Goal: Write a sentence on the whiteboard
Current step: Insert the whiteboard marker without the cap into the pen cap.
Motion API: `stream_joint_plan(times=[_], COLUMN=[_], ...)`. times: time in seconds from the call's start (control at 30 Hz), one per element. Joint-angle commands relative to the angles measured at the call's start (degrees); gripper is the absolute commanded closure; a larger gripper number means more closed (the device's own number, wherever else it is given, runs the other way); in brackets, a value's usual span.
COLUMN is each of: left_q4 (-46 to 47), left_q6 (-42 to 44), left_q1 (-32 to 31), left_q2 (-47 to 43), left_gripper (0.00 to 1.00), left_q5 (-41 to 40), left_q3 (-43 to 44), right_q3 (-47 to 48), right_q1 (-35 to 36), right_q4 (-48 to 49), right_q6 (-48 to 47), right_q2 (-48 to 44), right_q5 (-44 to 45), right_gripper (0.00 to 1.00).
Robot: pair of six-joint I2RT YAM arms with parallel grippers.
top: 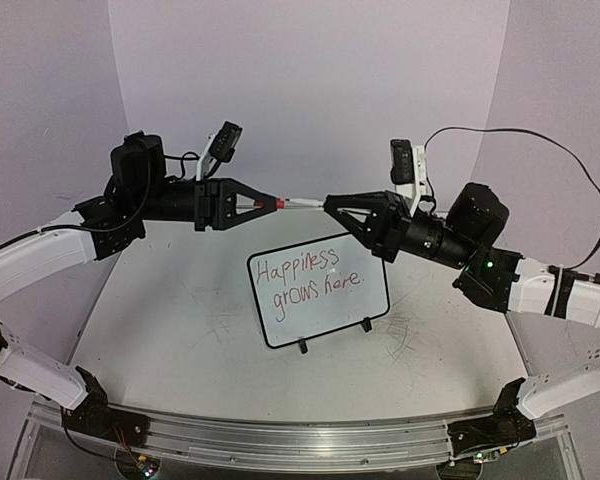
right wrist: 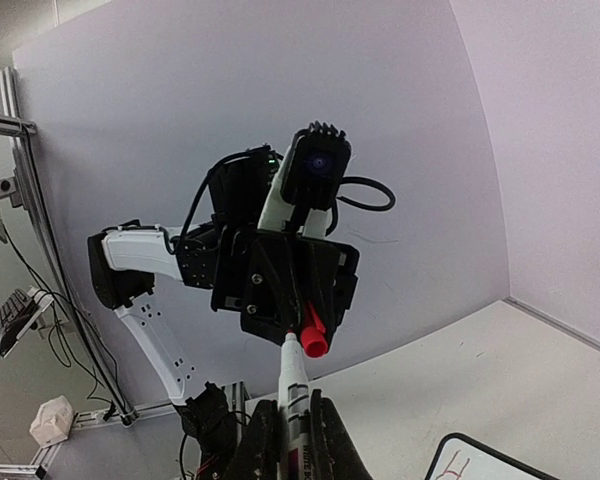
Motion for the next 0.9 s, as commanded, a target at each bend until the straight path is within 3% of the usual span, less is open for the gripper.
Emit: stream_joint_plan(times=[0.0, 0.87], left_q4=[2.8, 3.5], left_q6=[0.8, 0.2], left_q1=[-0.3, -0.9], left_q2=[-2.6, -2.9], left_gripper=[1.00, 1.00], left_q5=[0.9, 0.4], left_q3=[0.1, -0.4], right_q3=[2.5, 1.6], right_q1=[0.0, 0.0], right_q4=[2.8, 4.9], right_q6=[1.0, 1.8], right_q2=[0.9, 1.9], right_q5=[0.5, -0.7], right_gripper=[1.00, 1.00])
